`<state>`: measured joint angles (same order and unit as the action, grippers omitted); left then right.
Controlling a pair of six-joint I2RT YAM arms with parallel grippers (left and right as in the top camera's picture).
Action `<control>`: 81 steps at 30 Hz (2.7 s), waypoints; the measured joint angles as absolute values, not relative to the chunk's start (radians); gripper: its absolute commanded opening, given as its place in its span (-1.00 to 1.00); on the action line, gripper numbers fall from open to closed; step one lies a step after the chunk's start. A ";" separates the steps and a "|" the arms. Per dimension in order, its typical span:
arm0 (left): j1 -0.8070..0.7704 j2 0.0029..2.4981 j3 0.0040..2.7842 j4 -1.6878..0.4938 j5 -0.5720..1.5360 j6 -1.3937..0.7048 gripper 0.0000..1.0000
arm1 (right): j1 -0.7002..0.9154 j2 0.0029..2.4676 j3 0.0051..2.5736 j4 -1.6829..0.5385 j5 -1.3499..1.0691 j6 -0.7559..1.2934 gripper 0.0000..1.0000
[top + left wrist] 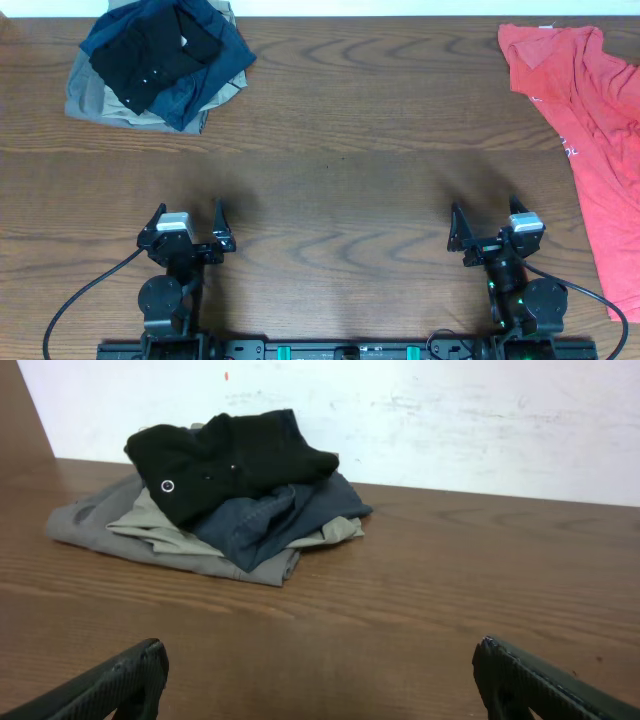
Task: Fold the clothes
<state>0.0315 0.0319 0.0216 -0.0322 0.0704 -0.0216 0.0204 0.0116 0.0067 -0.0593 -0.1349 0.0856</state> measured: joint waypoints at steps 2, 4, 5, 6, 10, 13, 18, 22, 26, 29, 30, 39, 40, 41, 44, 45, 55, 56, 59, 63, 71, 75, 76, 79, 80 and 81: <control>0.031 0.032 0.021 -0.032 0.071 -0.022 0.96 | 0.021 0.012 0.007 -0.059 -0.135 0.086 0.99; 0.031 0.032 0.021 -0.032 0.070 -0.022 0.95 | 0.020 0.012 0.007 -0.059 -0.135 0.086 0.98; 0.031 0.032 0.022 -0.032 0.070 -0.022 0.96 | 0.021 0.012 0.007 -0.059 -0.135 0.086 0.99; 0.031 0.032 0.022 -0.032 0.070 -0.022 0.96 | 0.020 0.012 0.007 -0.059 -0.135 0.086 0.98; 0.031 0.032 0.022 -0.032 0.070 -0.022 0.96 | 0.020 0.012 0.007 -0.059 -0.135 0.086 0.98; 0.031 0.032 0.022 -0.032 0.070 -0.022 0.96 | 0.020 0.012 0.007 -0.059 -0.135 0.086 0.98; 0.031 0.032 0.022 -0.032 0.071 -0.021 0.96 | 0.021 0.012 0.007 -0.059 -0.135 0.086 0.98; 0.031 0.032 0.021 -0.032 0.071 -0.022 0.96 | 0.021 0.012 0.007 -0.059 -0.135 0.086 0.99; 0.031 0.032 0.021 -0.032 0.070 -0.022 0.96 | 0.020 0.012 0.007 -0.059 -0.135 0.086 0.99; 0.031 0.032 0.022 -0.032 0.070 -0.022 0.95 | 0.021 0.012 0.007 -0.059 -0.135 0.086 0.98; 0.031 0.032 0.022 -0.032 0.070 -0.022 0.96 | 0.020 0.012 0.007 -0.059 -0.134 0.086 0.98; 0.031 0.032 0.022 -0.032 0.070 -0.022 0.96 | 0.021 0.012 0.007 -0.059 -0.135 0.086 0.99; 0.031 0.032 0.022 -0.032 0.070 -0.021 0.95 | 0.020 0.012 0.007 -0.059 -0.135 0.086 0.99; 0.031 0.032 0.021 -0.032 0.070 -0.022 0.96 | 0.021 0.012 0.007 -0.059 -0.135 0.086 0.99; 0.031 0.032 0.021 -0.032 0.071 -0.022 0.96 | 0.020 0.012 0.007 -0.059 -0.135 0.086 0.98; 0.031 0.032 0.022 -0.032 0.070 -0.021 0.96 | 0.020 0.012 0.007 -0.059 -0.135 0.086 0.98; 0.031 0.032 0.021 -0.032 0.070 -0.021 0.96 | 0.020 0.012 0.007 -0.059 -0.135 0.086 0.98; 0.031 0.032 0.021 -0.032 0.071 -0.022 0.96 | 0.020 0.012 0.007 -0.059 -0.135 0.086 0.98; 0.031 0.032 0.022 -0.032 0.071 -0.022 0.96 | 0.020 0.012 0.007 -0.049 -0.196 0.154 0.99; 0.031 0.032 0.022 -0.032 0.071 -0.022 0.96 | 0.020 0.012 0.007 -0.040 -0.452 0.400 0.99; 0.031 0.032 0.022 -0.032 0.070 -0.022 0.96 | 0.020 0.012 0.007 0.007 -0.708 0.744 0.99; 0.031 0.032 0.021 -0.032 0.071 -0.022 0.96 | 0.020 0.012 0.007 0.075 -0.717 0.806 0.99; 0.031 0.032 0.022 -0.032 0.071 -0.022 0.96 | 0.020 0.012 0.007 0.091 -0.720 0.815 0.98; 0.031 0.032 0.021 -0.032 0.071 -0.022 0.96 | 0.020 0.012 0.007 0.133 -0.734 0.832 0.98; 0.031 0.032 0.022 -0.032 0.070 -0.022 0.95 | 0.020 0.012 0.007 0.145 -0.738 0.834 0.98; 0.031 0.032 0.022 -0.032 0.070 -0.022 0.96 | 0.020 0.012 0.007 0.160 -0.737 0.837 0.99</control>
<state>0.0315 0.0319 0.0216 -0.0322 0.0704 -0.0216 0.0204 0.0120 0.0067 0.1604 -0.7368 0.8368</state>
